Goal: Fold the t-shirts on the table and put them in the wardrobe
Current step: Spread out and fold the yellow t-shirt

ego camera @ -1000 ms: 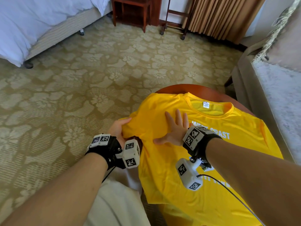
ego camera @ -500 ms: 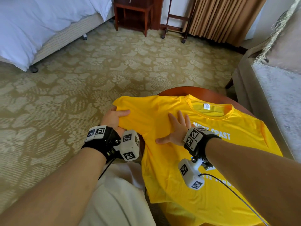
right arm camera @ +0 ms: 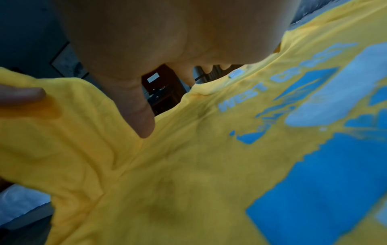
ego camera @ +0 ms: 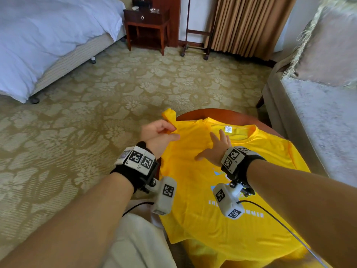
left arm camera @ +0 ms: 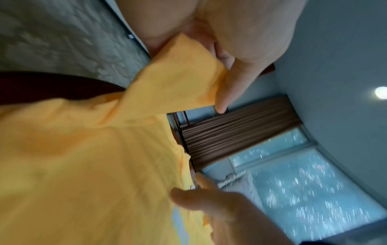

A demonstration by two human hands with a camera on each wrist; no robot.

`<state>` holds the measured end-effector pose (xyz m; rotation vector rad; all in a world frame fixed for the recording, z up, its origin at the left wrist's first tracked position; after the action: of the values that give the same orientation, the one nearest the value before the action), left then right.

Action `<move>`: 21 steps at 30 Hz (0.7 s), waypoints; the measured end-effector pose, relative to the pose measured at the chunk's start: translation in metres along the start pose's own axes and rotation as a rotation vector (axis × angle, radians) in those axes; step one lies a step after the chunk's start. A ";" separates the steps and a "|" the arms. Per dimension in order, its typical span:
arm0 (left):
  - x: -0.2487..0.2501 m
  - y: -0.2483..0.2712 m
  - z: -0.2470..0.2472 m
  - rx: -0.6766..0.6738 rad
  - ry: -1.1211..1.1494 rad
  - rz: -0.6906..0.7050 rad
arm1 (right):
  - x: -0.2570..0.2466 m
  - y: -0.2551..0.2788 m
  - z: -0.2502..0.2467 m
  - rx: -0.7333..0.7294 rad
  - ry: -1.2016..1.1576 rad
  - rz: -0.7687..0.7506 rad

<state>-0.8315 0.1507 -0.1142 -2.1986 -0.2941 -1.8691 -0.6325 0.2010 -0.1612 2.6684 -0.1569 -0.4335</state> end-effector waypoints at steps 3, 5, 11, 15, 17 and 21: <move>0.006 0.007 0.032 -0.217 -0.076 -0.036 | 0.024 0.001 -0.017 0.060 -0.052 0.060; 0.002 0.013 0.049 -0.386 -0.079 -0.184 | 0.043 -0.001 -0.028 0.075 -0.103 0.114; -0.006 0.014 0.070 -0.428 0.067 -0.348 | 0.090 0.004 -0.057 0.129 -0.253 0.272; -0.024 0.000 0.058 -0.329 -0.517 -0.267 | 0.111 0.006 -0.057 0.098 -0.311 0.318; -0.031 0.007 0.063 -0.434 -0.691 -0.289 | 0.117 0.005 -0.054 0.075 -0.292 0.312; -0.031 0.024 0.073 -0.612 -0.896 -0.299 | 0.115 0.008 -0.035 -0.043 -0.210 0.279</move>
<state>-0.7606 0.1509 -0.1570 -3.4981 -0.2156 -1.0090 -0.5131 0.1871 -0.1595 2.5035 -0.5676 -0.6153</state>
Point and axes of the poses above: each hand's wrist, its own y-axis away from the middle knuckle, its own z-axis out of the palm, x = y × z, the point moved 6 cm from there along -y, towards the middle knuckle, and after that the axes turned 5 degrees about z, right-handed, at the moved point
